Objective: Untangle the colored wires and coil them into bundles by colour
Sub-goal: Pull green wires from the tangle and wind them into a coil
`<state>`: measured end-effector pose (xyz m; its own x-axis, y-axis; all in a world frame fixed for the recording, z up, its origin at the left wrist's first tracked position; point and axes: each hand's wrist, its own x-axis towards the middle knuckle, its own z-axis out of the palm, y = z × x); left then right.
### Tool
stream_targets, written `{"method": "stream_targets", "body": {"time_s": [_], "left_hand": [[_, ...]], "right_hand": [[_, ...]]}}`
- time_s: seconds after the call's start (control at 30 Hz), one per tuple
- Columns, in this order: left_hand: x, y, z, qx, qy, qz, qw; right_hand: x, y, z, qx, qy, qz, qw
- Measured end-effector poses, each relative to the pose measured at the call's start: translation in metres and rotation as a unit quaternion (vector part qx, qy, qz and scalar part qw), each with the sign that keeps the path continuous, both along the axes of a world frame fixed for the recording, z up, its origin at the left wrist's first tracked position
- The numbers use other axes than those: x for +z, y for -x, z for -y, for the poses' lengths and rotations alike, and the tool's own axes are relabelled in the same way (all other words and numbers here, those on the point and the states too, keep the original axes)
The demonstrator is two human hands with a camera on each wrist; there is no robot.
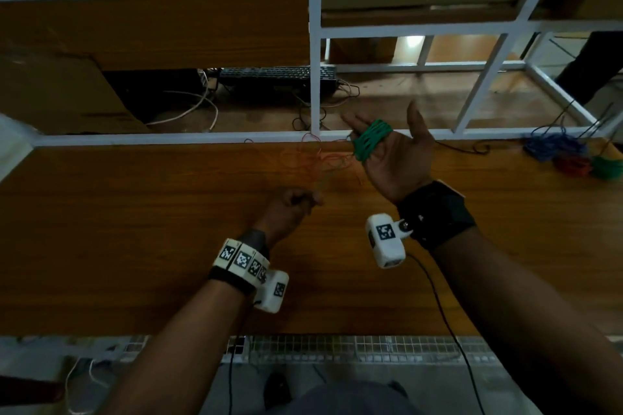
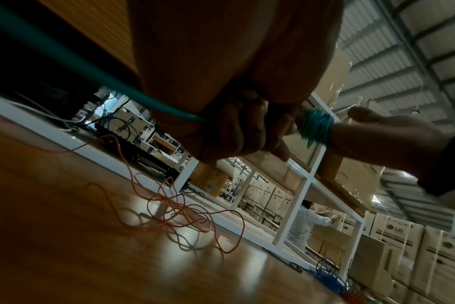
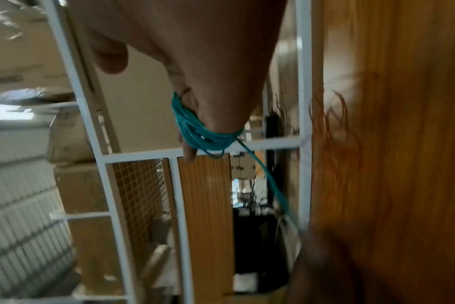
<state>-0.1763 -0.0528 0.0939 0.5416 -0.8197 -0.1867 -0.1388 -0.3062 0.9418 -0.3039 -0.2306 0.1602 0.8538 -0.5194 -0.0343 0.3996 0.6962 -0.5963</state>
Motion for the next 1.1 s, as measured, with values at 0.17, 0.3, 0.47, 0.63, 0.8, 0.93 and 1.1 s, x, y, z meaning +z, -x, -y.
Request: {"method": "stream_targets", "body": {"time_s": [0.17,0.3,0.47,0.63,0.8,0.93,1.1], "left_hand": [[-0.011,-0.016,-0.033,0.068,-0.034,0.020,0.997],[0.003,-0.021,-0.053,0.059,-0.054,0.063,0.995],[0.038,-0.027,-0.048,-0.003,-0.074,0.216,0.974],[0.040,-0.049,-0.031,0.044,0.015,0.164,0.985],[0.024,-0.045,-0.016,0.096,0.059,0.085,0.990],[0.007,-0.013,-0.006,0.090,0.054,0.020,0.994],[-0.013,0.009,-0.013,0.061,-0.015,-0.035,0.997]], "right_hand": [[-0.026,0.009,0.014,-0.112,0.355,-0.224,0.901],[-0.039,0.014,0.009,0.048,0.649,-0.390,0.652],[-0.069,0.014,-0.015,0.365,0.748,-0.385,0.398],[-0.056,0.016,-0.040,0.480,0.624,-0.251,0.563],[-0.023,0.011,-0.049,0.431,0.251,-0.004,0.866],[-0.006,-0.015,-0.033,0.206,0.114,0.090,0.968],[-0.020,-0.022,0.004,-0.148,0.350,-0.155,0.912]]}}
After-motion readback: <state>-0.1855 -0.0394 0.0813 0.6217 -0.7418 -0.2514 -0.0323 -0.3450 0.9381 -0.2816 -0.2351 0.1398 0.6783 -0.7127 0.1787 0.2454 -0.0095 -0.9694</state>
